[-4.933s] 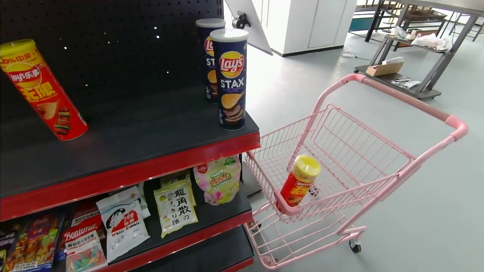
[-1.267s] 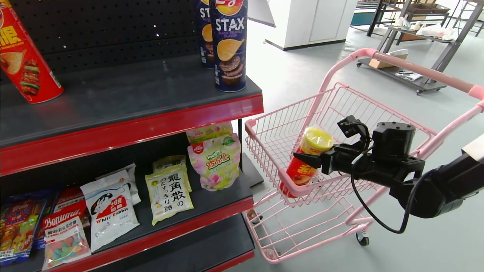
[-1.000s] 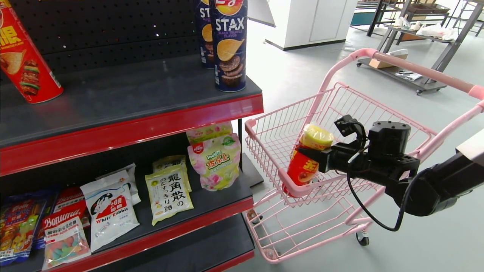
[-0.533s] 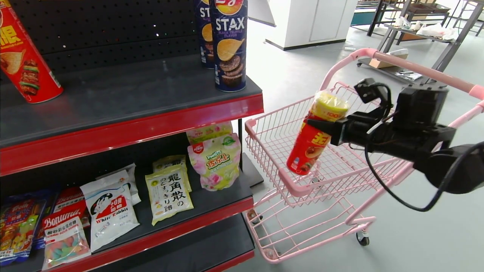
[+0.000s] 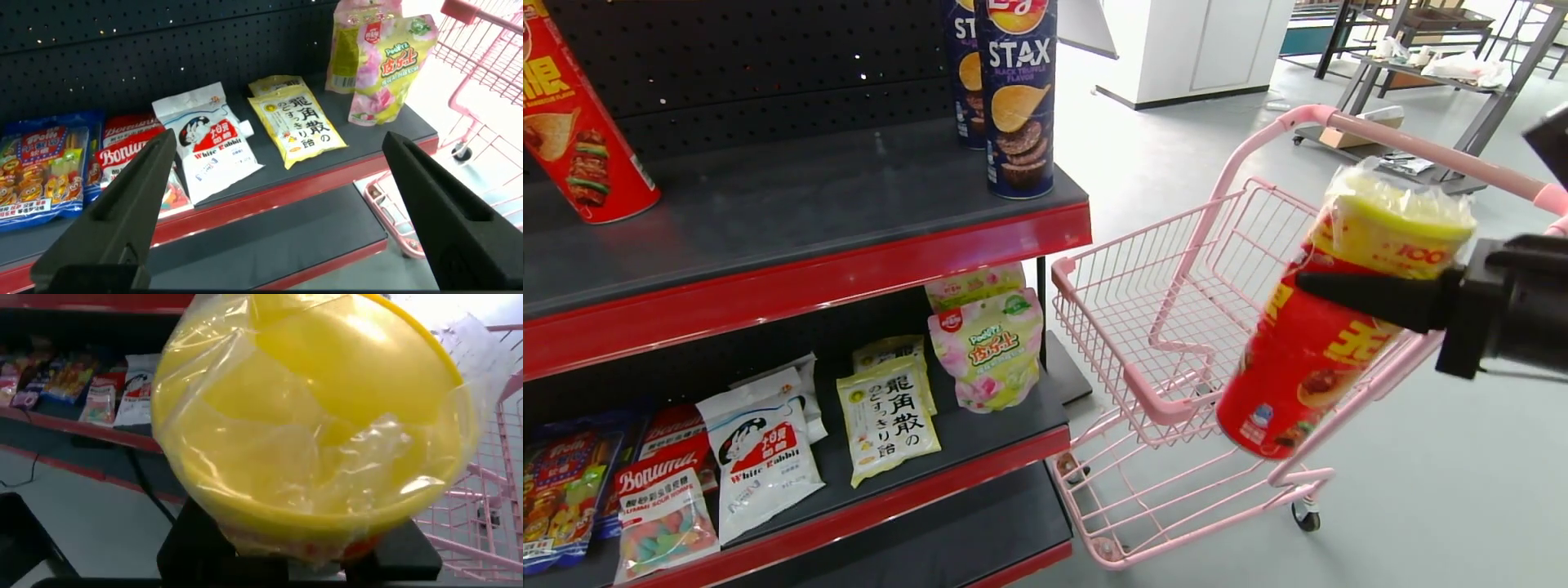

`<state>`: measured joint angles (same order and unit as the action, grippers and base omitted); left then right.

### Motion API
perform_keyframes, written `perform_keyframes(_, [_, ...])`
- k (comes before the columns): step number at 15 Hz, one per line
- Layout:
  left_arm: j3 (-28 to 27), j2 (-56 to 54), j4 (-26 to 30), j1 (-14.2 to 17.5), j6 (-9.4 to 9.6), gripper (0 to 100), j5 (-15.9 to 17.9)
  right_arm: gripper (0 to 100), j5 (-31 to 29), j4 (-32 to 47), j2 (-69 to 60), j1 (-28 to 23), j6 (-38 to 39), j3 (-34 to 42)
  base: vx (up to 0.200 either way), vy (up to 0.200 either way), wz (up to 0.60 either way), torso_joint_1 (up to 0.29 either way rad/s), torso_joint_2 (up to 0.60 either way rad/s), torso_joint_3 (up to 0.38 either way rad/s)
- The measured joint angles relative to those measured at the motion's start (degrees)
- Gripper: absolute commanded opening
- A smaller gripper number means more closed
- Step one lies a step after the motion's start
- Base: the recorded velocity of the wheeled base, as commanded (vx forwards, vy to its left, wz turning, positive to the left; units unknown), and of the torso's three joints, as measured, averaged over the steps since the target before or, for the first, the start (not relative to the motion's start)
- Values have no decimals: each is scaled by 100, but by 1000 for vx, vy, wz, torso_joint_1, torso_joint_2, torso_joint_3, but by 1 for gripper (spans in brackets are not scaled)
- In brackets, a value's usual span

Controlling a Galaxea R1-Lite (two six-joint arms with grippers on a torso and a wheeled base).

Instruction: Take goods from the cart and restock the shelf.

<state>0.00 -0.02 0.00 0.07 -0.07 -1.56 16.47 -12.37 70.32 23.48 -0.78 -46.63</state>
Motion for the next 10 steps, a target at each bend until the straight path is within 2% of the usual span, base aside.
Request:
perform_keyframes(3, [0,0,0,0,0,100,0,0,-216,41,-329,450,-206,291,0,0,0,0,0,0])
perform_keyframes(8, [0,0,2,0,0,100,0,0,-238,20,-329,540,-329,324,0,0,0,4,-19,-15])
perform_keyframes(10, [0,0,2,0,0,100,1,0,-235,23,-312,540,-327,311,0,0,0,76,-337,-244])
